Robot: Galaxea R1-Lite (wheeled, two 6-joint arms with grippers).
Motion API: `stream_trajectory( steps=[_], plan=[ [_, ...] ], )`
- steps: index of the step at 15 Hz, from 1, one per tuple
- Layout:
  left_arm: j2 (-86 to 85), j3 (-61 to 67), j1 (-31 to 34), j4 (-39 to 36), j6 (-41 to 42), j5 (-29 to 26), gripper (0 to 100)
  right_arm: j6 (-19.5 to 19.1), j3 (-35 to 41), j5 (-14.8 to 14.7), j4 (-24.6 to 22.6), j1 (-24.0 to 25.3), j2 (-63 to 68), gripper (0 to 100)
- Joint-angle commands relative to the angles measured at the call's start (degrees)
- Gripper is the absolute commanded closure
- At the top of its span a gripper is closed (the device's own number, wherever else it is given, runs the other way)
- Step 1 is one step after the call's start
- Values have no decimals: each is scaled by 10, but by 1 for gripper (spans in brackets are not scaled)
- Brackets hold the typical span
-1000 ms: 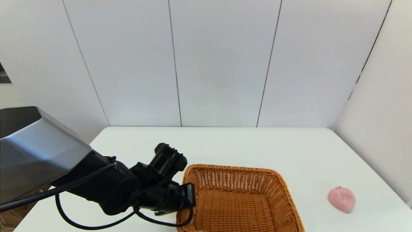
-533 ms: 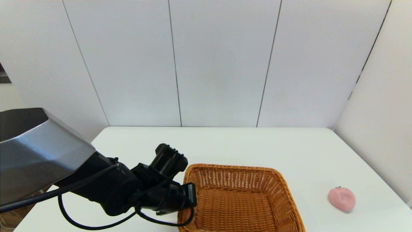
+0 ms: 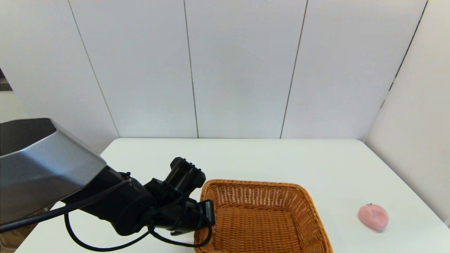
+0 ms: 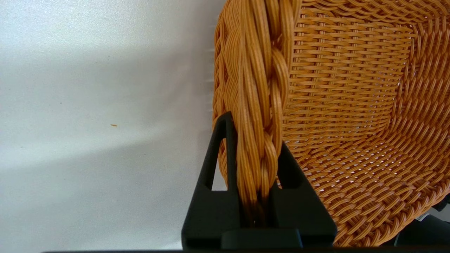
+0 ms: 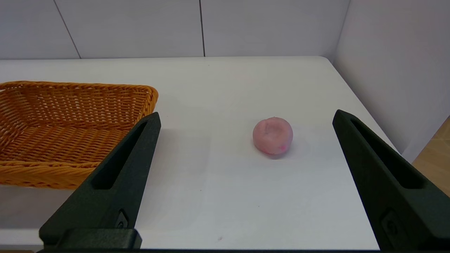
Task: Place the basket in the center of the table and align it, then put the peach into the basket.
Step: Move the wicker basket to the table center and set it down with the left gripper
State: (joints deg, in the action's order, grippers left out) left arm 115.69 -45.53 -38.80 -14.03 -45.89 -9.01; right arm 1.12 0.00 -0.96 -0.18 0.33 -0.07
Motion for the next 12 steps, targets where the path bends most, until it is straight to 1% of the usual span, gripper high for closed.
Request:
stream_trajectory(
  steps=[1,3,4,9,12],
  plan=[
    [3,-2,0,-1,-10,0,100,0,0,0,-1,0,1,0],
    [8,-3,0,-2,-14,0,100,0,0,0,0,0,1,0],
    [9,-3,0,-4,-15,0,0,0,0,0,0,0,1,0],
    [12,-2,0,-18,-19,7,0,0,0,0,0,0,1,0],
    [-21,-2,10,-18,-17,19,0,0,0,0,-1,0,1,0]
  ],
)
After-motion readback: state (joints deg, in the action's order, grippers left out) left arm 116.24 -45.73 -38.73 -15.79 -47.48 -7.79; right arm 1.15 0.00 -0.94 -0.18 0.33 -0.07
